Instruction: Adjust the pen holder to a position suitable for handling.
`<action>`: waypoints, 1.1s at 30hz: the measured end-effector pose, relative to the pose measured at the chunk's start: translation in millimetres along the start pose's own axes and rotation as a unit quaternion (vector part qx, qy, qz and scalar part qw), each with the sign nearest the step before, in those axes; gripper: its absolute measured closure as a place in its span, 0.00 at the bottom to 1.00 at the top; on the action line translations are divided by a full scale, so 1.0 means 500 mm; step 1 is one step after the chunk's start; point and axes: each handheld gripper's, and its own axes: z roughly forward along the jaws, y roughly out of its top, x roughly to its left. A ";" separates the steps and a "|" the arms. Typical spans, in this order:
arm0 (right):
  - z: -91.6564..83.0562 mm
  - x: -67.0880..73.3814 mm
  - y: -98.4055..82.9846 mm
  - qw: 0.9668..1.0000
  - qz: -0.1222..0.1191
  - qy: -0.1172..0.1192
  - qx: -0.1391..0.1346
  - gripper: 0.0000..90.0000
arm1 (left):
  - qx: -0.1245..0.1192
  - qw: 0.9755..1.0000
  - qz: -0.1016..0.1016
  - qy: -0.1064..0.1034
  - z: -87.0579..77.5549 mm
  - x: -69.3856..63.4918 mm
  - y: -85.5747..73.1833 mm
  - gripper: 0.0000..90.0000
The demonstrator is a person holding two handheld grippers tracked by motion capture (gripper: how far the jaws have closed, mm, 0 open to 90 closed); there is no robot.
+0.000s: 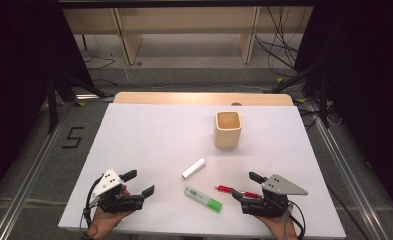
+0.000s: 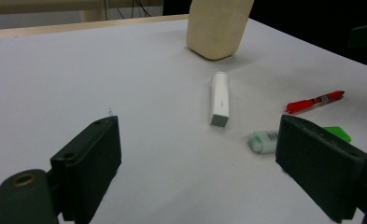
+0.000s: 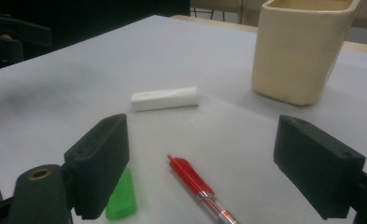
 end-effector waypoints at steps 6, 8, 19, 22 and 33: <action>-0.001 0.000 0.002 1.000 0.002 -0.005 -0.002 0.22 | 0.001 1.000 0.002 0.001 -0.001 -0.001 0.001 0.15; -0.001 -0.001 0.003 1.000 0.003 -0.009 -0.002 0.22 | 0.001 1.000 0.002 0.001 -0.001 -0.001 0.001 0.15; 0.001 -0.014 0.012 1.000 0.002 -0.028 -0.011 0.23 | 0.002 1.000 0.001 0.003 0.002 0.000 -0.001 0.15; 0.003 -0.017 0.017 1.000 0.002 -0.029 -0.010 0.23 | -0.001 1.000 0.001 0.004 0.000 -0.001 0.000 0.15; 0.018 -0.038 0.034 1.000 -0.002 -0.027 0.003 0.24 | -0.001 1.000 0.003 0.006 0.000 0.000 -0.001 0.15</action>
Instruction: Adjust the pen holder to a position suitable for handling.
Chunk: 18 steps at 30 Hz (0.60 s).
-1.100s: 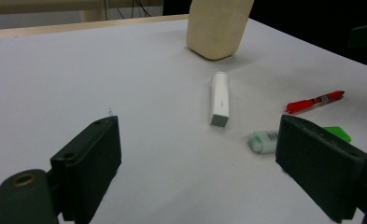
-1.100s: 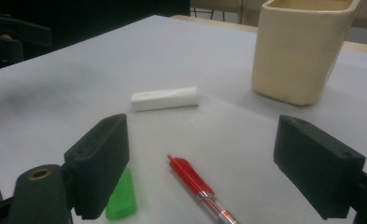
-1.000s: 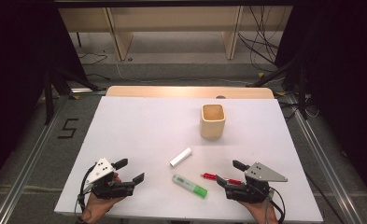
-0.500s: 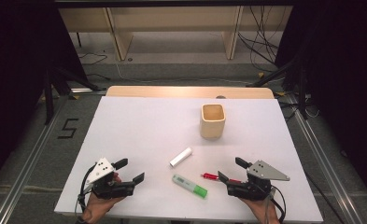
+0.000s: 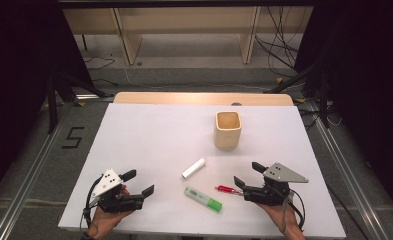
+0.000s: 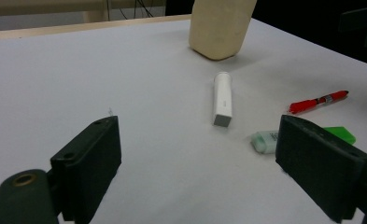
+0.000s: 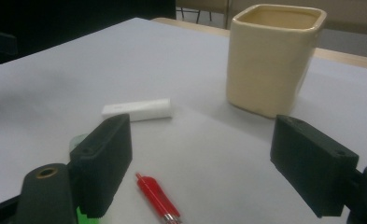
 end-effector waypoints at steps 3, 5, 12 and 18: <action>0.002 -0.018 0.006 1.000 0.002 -0.005 0.000 0.27 | 0.002 1.000 0.004 0.001 0.001 -0.001 -0.001 0.15; 0.005 -0.028 0.012 1.000 0.004 -0.009 0.000 0.32 | 0.002 1.000 0.005 0.001 0.000 -0.001 -0.001 0.15; 0.025 -0.065 0.022 0.999 0.013 -0.033 0.009 0.52 | -0.001 1.000 0.005 0.002 -0.001 0.001 -0.001 0.15; 0.050 -0.099 0.033 0.997 0.025 -0.064 0.023 0.72 | 0.000 1.000 0.005 0.002 -0.001 0.002 -0.002 0.15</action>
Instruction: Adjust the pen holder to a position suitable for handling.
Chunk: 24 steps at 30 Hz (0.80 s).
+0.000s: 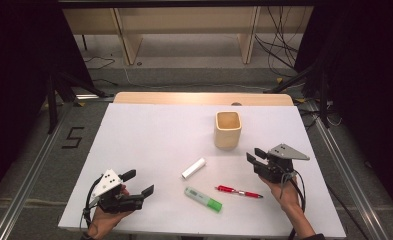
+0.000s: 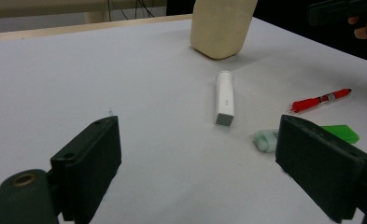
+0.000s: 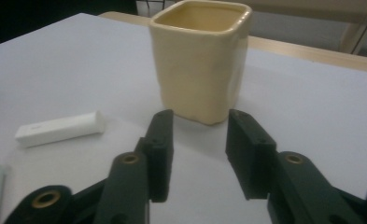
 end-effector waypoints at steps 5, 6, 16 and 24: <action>0.031 -0.023 0.001 0.999 0.019 -0.027 -0.001 0.86 | 0.000 1.000 0.000 0.001 0.000 0.000 0.000 0.15; 0.037 -0.027 0.001 0.999 0.019 -0.029 0.004 0.88 | 0.000 1.000 0.000 0.001 -0.001 0.000 0.000 0.15; 0.079 -0.073 0.002 0.997 0.056 -0.061 0.010 1.00 | 0.004 1.000 -0.004 0.000 0.004 0.002 -0.003 0.15; 0.122 -0.092 0.018 0.996 0.069 -0.054 0.030 1.00 | 0.006 1.000 -0.007 0.001 0.004 0.004 -0.004 0.15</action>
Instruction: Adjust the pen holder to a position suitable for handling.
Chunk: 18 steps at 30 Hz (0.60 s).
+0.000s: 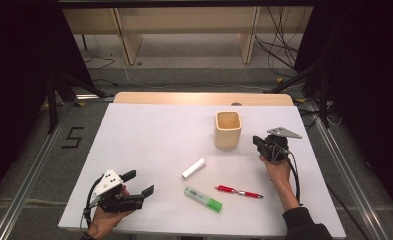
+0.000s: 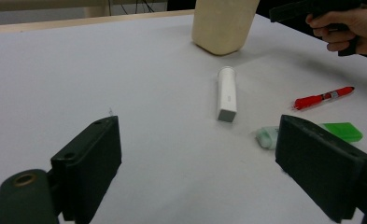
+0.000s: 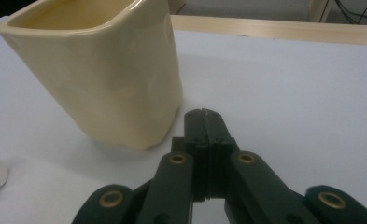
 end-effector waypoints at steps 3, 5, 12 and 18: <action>0.020 0.000 0.009 1.000 -0.001 -0.003 0.011 1.00 | 0.000 1.000 -0.001 0.000 0.000 -0.001 0.000 0.15; 0.034 -0.002 0.016 1.000 0.000 -0.003 0.016 1.00 | 0.000 1.000 0.000 0.000 0.000 0.000 0.000 0.15; 0.075 0.004 0.036 0.999 -0.012 -0.001 0.037 1.00 | 0.001 1.000 0.000 0.000 0.000 0.001 0.000 0.15; 0.105 0.018 0.039 0.998 -0.021 0.009 0.053 1.00 | 0.001 1.000 0.000 0.000 -0.002 0.001 0.000 0.15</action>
